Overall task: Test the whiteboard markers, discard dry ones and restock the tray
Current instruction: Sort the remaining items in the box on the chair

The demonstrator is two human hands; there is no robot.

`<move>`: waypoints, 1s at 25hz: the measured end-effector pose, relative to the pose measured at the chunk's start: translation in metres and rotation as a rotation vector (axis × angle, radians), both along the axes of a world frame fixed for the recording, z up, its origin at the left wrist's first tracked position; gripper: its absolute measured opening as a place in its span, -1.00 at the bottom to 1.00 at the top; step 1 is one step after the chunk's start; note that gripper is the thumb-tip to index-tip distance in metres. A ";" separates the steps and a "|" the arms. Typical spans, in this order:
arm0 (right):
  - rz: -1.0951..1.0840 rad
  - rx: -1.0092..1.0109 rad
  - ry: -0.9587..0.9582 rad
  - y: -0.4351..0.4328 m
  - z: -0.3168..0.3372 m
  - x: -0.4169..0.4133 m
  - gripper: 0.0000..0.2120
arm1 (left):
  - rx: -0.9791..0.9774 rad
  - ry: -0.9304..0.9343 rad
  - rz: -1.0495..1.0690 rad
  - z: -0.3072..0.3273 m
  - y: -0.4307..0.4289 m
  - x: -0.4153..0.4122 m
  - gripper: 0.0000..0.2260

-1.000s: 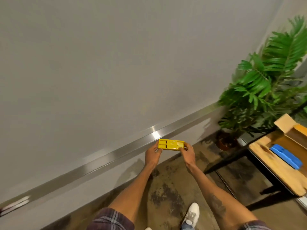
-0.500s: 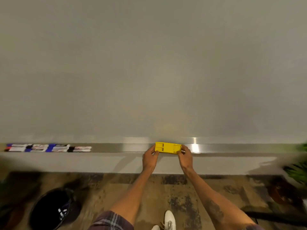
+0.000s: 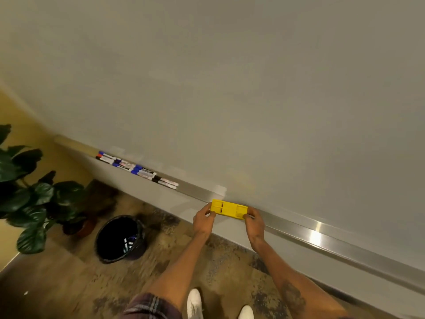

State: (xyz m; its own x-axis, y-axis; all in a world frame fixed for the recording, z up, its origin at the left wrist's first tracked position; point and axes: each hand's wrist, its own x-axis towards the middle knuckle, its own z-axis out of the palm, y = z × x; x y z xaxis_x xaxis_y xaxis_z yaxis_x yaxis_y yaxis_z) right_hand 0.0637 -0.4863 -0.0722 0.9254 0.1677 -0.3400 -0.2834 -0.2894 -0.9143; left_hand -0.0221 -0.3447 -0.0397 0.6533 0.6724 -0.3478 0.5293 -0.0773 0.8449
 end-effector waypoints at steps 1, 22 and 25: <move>0.014 0.010 0.011 0.010 0.001 0.000 -0.78 | 0.002 -0.005 0.021 -0.001 0.009 -0.003 -0.67; 0.046 -0.021 0.092 0.208 -0.028 0.013 -0.82 | 0.101 0.220 -0.293 -0.041 0.221 0.036 -0.57; 0.013 -0.030 0.080 0.214 -0.031 0.011 -0.84 | 0.119 0.224 -0.353 -0.049 0.231 0.040 -0.57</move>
State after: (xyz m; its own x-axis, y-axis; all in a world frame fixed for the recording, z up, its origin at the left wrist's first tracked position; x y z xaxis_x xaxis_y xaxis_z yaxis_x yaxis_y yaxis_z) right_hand 0.0745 -0.2726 -0.1028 0.8930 0.1682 -0.4175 -0.3509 -0.3208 -0.8797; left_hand 0.0174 -0.1137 -0.0887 0.7677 0.4651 -0.4409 0.6223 -0.3767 0.6862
